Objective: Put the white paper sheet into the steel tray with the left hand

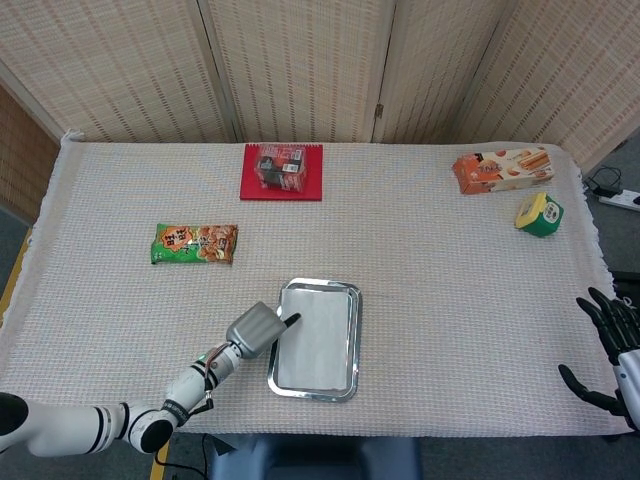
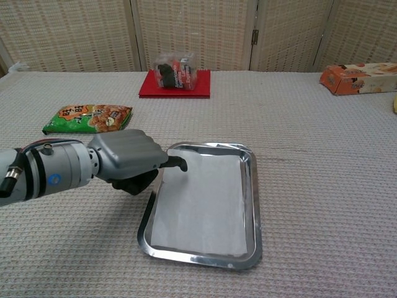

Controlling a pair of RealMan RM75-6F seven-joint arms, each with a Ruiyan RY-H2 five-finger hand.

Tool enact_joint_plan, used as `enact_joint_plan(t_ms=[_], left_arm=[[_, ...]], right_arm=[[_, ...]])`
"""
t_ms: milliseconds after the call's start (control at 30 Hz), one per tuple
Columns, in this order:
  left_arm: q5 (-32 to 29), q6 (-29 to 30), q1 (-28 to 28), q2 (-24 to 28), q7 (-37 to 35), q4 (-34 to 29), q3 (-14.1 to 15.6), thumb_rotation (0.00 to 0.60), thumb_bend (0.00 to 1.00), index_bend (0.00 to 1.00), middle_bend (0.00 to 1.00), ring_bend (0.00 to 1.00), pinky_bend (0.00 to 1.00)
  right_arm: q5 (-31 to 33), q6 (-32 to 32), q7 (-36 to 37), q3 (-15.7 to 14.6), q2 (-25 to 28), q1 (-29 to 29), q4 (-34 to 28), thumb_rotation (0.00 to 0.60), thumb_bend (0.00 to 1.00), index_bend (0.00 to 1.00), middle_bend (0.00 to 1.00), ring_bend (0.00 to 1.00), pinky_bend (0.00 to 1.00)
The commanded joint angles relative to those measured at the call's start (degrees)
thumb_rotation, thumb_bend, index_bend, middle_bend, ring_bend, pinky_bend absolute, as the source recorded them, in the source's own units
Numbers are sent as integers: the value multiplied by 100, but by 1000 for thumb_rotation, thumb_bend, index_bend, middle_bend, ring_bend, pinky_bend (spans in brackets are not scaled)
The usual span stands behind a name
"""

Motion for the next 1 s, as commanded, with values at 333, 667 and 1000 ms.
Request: enact_joint_plan(t_ms=[333, 667, 1000], left_arm=[[-95, -48, -105, -134, -45, 225, 150, 600, 1000, 165, 1000, 1000, 1000], [136, -6, -142, -396, -152, 479, 242, 600, 1000, 163, 1000, 1000, 1000], [269, 88, -134, -445, -233, 621, 234, 600, 1000, 162, 1000, 1000, 1000]], right_arm=[[9, 53, 41, 20, 7, -8, -3, 600, 365, 0, 0, 0, 0], [-20, 84, 198, 15, 52, 0, -7, 600, 365, 0, 0, 0, 0], [-93, 178, 209, -5, 68, -37, -12, 600, 364, 0, 0, 0, 0]])
